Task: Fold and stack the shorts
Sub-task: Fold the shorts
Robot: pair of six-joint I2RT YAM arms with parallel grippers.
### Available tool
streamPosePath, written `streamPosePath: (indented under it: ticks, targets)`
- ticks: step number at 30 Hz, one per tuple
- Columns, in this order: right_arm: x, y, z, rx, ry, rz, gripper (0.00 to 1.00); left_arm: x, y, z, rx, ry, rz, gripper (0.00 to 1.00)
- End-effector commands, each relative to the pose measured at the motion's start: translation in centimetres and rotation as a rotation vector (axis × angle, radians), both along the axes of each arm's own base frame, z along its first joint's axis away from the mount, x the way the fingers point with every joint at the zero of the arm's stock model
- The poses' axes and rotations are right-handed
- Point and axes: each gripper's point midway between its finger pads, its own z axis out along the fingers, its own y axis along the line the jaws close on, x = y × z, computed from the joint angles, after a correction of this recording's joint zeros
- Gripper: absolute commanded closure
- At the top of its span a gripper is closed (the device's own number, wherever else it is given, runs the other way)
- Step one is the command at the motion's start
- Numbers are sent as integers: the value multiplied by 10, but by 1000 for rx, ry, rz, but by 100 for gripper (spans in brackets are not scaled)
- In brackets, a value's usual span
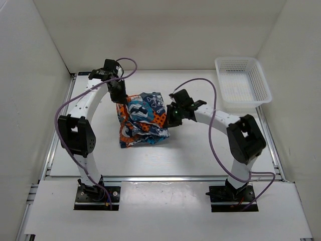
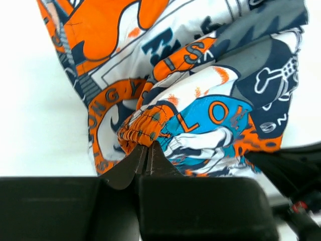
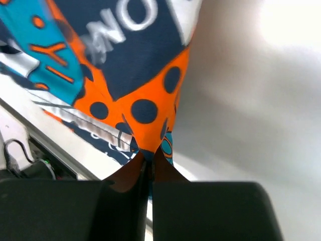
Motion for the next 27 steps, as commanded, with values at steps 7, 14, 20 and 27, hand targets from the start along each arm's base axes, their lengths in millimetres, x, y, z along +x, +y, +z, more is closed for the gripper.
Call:
streamPosePath:
  ticks: [7, 14, 20, 27]
  targets:
    - [-25, -59, -9, -192, -70, -27, 100, -18, -14, 8, -121, 3, -4, 90]
    - [-16, -59, -18, -227, -71, -43, 18, -5, 7, -40, -82, 102, 48, 90]
    - [-17, -73, 0, -257, -120, -68, 3, 7, 18, -69, -55, 141, 79, 88]
    - [-24, -94, 31, -288, -185, -106, 2, 10, 51, -94, 35, 180, 145, 42]
